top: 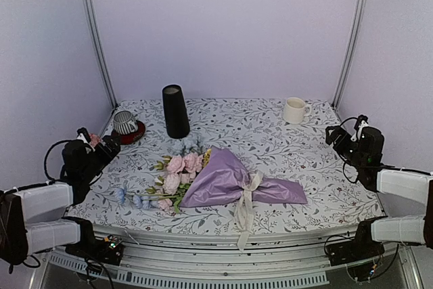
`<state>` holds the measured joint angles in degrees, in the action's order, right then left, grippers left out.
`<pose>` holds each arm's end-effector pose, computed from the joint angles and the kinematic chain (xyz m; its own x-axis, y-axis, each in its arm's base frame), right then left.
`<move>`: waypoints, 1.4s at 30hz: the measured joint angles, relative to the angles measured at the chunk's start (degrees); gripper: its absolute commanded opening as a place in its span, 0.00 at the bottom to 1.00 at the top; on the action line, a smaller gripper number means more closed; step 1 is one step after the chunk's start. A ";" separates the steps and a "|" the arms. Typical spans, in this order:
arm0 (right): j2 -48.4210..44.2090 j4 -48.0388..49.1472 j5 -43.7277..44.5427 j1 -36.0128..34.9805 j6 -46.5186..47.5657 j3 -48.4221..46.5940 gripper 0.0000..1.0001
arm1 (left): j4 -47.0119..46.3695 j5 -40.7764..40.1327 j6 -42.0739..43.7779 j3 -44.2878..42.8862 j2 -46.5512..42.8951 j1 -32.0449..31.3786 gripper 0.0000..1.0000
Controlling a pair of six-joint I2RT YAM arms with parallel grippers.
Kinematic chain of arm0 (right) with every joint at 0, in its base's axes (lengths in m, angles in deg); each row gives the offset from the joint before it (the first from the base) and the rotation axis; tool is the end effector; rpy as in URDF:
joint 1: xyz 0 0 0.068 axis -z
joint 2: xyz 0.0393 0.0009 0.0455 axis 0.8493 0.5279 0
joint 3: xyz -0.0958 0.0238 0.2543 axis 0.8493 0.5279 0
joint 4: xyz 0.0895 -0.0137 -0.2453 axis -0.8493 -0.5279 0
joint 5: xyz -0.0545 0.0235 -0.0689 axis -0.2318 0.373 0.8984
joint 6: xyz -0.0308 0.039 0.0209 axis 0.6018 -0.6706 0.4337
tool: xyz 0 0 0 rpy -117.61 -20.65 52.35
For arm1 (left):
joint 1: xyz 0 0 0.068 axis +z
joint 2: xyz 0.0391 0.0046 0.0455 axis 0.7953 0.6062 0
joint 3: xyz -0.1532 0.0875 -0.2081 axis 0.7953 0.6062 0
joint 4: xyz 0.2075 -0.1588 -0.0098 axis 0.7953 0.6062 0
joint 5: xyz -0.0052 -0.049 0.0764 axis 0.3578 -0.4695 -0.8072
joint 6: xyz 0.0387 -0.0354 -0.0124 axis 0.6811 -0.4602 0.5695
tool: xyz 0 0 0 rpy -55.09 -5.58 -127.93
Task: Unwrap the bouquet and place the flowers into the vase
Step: Adjust the tied bouquet at the center of the board.
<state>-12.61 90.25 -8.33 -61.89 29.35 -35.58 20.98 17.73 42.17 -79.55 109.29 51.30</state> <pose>0.2227 0.0141 0.1973 -0.2527 0.5324 -0.8079 0.1014 0.8450 0.5251 0.1973 -0.0063 0.1746 -0.2273 -0.6856 -0.6916 -0.1256 0.7249 -0.6773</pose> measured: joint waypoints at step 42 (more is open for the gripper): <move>35.08 3.69 -37.35 -18.93 9.14 -23.12 0.98 | 23.71 -1.25 -2.12 -8.35 -8.35 -57.68 0.78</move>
<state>22.47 93.94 -45.68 -80.81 38.49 -58.71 44.70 16.49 40.05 -87.90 100.94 -6.38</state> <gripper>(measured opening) 0.986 0.877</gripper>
